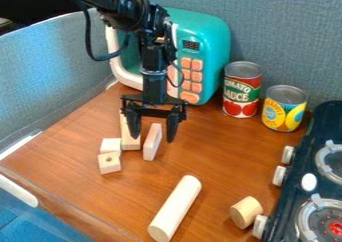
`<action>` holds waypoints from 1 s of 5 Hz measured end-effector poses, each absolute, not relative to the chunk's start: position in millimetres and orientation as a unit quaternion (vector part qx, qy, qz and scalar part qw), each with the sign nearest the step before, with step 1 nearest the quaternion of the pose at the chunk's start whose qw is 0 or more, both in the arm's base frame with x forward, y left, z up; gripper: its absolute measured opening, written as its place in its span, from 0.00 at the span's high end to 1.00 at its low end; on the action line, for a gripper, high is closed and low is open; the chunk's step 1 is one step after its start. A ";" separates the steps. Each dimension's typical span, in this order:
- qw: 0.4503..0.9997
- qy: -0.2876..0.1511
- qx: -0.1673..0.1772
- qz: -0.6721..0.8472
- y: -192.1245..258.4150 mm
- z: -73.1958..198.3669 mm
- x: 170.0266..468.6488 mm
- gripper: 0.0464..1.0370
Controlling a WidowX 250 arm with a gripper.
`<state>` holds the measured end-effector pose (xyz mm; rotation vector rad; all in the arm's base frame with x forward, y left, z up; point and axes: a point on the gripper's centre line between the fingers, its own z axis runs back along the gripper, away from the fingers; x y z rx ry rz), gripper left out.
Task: Move the rectangular block to the right side of the table
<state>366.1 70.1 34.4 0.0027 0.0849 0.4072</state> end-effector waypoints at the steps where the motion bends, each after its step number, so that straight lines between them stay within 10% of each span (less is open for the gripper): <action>1: 0.980 0.051 0.001 0.192 70.3 29.0 364.1 0.38; 3: 0.984 0.053 -0.005 0.168 68.3 25.3 361.9 0.81; 5: 0.999 -0.030 -0.024 -0.022 59.8 36.7 361.3 0.81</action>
